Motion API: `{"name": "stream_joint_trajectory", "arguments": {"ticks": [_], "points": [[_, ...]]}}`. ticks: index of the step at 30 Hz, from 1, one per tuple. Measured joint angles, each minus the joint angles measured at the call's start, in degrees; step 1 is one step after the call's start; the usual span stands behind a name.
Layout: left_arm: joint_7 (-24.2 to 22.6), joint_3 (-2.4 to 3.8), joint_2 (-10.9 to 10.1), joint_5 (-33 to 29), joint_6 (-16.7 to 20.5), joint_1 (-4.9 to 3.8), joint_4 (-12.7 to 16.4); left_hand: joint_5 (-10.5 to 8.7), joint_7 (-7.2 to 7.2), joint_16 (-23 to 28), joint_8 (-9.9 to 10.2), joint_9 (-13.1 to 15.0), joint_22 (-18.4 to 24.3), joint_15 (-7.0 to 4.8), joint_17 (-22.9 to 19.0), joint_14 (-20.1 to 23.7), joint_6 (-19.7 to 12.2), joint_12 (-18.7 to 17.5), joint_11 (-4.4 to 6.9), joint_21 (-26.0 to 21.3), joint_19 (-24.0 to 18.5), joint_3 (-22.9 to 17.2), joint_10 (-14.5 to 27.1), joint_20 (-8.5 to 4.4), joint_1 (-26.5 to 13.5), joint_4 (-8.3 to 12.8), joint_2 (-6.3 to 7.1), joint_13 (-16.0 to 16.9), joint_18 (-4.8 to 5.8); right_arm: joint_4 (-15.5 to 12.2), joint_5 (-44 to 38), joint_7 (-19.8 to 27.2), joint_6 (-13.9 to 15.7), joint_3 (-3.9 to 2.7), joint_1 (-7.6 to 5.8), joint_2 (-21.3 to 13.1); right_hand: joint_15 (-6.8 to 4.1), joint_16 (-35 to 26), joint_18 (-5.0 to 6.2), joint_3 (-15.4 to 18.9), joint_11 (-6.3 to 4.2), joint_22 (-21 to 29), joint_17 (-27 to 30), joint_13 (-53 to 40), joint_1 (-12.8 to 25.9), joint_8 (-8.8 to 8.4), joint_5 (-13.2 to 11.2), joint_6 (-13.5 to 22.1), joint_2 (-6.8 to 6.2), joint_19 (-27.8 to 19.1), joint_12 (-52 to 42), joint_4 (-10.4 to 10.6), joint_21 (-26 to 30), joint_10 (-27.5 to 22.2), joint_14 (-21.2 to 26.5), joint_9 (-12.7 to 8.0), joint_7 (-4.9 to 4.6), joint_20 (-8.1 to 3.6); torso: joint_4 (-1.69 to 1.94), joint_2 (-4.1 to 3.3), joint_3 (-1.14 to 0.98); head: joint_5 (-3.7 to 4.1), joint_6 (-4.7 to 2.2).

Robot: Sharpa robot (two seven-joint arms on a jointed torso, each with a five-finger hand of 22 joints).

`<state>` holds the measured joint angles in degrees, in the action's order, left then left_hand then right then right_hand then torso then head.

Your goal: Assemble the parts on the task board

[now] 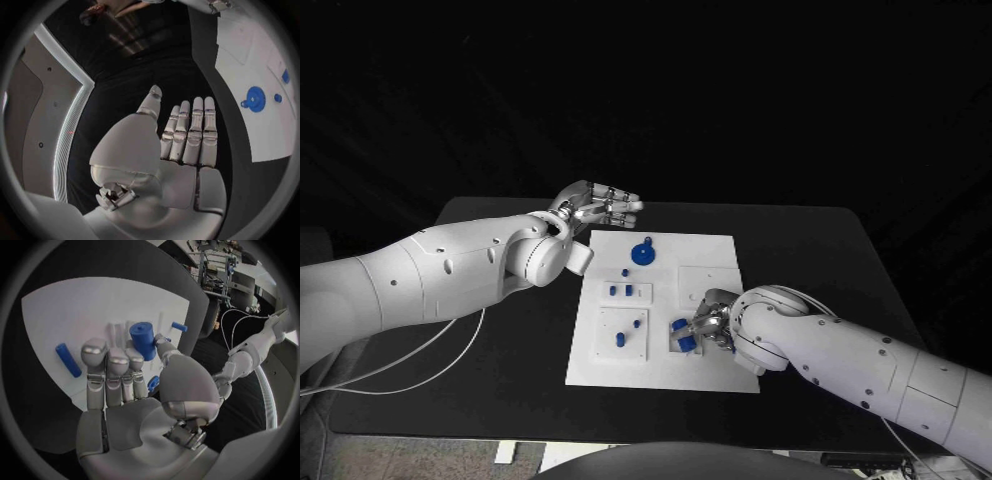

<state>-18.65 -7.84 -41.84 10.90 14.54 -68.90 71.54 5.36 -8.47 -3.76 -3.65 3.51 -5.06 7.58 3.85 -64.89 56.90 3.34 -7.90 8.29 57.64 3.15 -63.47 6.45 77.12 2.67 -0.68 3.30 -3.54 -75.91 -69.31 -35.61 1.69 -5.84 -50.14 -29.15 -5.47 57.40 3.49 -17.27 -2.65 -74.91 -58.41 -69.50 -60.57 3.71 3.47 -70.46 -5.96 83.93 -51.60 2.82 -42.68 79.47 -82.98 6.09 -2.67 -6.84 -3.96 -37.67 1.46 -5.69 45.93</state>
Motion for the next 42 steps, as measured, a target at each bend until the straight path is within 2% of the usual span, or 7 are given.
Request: {"name": "stream_joint_trajectory", "arguments": {"ticks": [4,9,13,17,31,36,42], "points": [[0.0,0.0,0.0,0.0,0.0,0.0,0.0,0.0,0.0,0.0,0.0,0.0,0.0,0.0,0.0,0.0,0.0,0.0,0.0,0.0,0.0,0.0,0.0,0.0,0.0,0.0,0.0,0.0,0.0,0.3,0.0,0.0,0.2,0.13,0.08,0.0,-0.21,-0.2,0.0,0.4,-0.03,0.0,0.0,0.2,2.2,0.34,-0.6,-1.1,-2.93,0.0,0.4,4.2,0.3,0.0,0.2,0.1,0.62,0.0,-0.01,-0.02,0.0,0.04,0.0],[0.1,0.0,0.0,0.1,0.0,0.0,0.0,0.0,0.0,0.0,0.0,0.0,0.0,0.0,0.0,0.0,0.0,0.0,0.0,0.0,0.0,0.0,0.0,0.0,0.0,0.0,0.0,0.0,0.0,0.3,0.1,0.0,0.2,0.25,0.22,0.0,-0.23,-0.6,0.0,3.5,-0.03,0.0,0.0,0.2,0.8,0.15,-0.6,-0.6,-4.6,0.2,0.9,8.6,0.7,0.0,0.2,-0.1,0.42,-0.21,-0.01,-0.02,0.0,0.08,0.02],[0.2,-0.01,0.0,0.1,0.0,0.0,0.0,0.0,0.0,0.0,0.0,0.0,0.1,0.0,0.0,0.0,0.0,0.0,0.0,0.0,0.0,0.0,0.0,0.0,0.0,0.0,0.0,0.0,0.0,0.2,0.1,0.1,0.1,0.29,0.22,0.0,-0.23,-0.8,0.0,4.2,0.19,0.0,-0.2,0.2,0.2,0.15,-0.6,-0.6,-5.2,0.2,1.0,9.4,0.9,-0.2,0.2,-0.1,0.41,-0.21,-0.02,-0.02,-0.01,0.07,0.08],[0.3,-0.01,0.0,0.2,0.0,0.0,-0.1,0.0,0.0,0.0,0.0,0.0,0.1,0.2,0.0,0.2,0.0,0.0,0.0,0.0,0.0,0.0,0.0,0.0,0.0,0.0,0.0,0.0,0.0,0.1,0.1,0.1,0.1,0.31,0.22,-0.1,-0.22,-0.8,-0.01,4.2,-0.01,0.0,-0.2,0.2,-0.1,0.15,-0.6,-0.6,-4.89,0.2,1.0,9.4,0.9,-0.4,0.2,-0.1,0.41,-0.21,-0.02,-0.02,-0.03,0.1,0.02],[0.6,-0.02,0.0,0.3,-0.1,0.0,-0.1,0.0,0.0,0.0,0.0,0.0,0.1,0.2,0.0,0.2,0.0,0.0,-0.11,0.1,0.0,0.0,0.1,0.0,0.0,0.0,0.0,0.0,0.0,-0.7,0.3,0.6,1.1,0.38,0.26,-0.8,-0.22,-0.8,0.0,1.1,-0.01,0.0,-0.6,0.0,-0.7,0.15,-0.6,-0.6,-3.73,0.2,1.0,5.6,0.9,-0.4,0.2,-0.1,0.41,-0.21,0.0,-0.01,-0.02,0.0,0.04],[0.6,-0.02,-0.1,0.4,-0.1,0.0,-0.2,0.0,0.0,0.0,0.0,0.0,0.1,0.2,0.0,0.2,0.0,0.0,-0.2,0.2,0.0,0.0,0.2,0.0,0.0,0.0,0.0,0.0,0.0,-1.1,0.1,1.1,1.7,0.38,0.32,-1.1,-0.22,-0.8,0.0,-0.2,-0.01,0.0,-0.7,-0.1,-3.7,0.15,-0.6,-0.6,-3.27,0.2,1.0,2.0,0.9,-0.4,0.2,-0.1,0.41,-0.21,-0.01,-0.01,-0.01,-0.01,-0.06],[0.7,-0.03,-0.1,0.4,-0.1,0.0,-0.2,0.0,0.0,0.0,0.0,0.0,0.1,0.2,0.0,0.2,0.0,0.0,-0.2,0.2,0.0,0.0,0.2,0.0,0.0,0.0,0.0,0.0,0.0,-1.4,-0.5,1.5,2.2,0.38,0.47,-1.4,-0.43,-0.8,0.0,1.4,-0.01,0.0,-0.8,-0.1,-4.0,0.15,-0.6,-0.9,-0.73,0.2,1.0,-3.7,0.9,-0.4,0.0,-0.4,0.71,-0.21,-0.01,-0.01,-0.01,0.13,-0.18]]}}
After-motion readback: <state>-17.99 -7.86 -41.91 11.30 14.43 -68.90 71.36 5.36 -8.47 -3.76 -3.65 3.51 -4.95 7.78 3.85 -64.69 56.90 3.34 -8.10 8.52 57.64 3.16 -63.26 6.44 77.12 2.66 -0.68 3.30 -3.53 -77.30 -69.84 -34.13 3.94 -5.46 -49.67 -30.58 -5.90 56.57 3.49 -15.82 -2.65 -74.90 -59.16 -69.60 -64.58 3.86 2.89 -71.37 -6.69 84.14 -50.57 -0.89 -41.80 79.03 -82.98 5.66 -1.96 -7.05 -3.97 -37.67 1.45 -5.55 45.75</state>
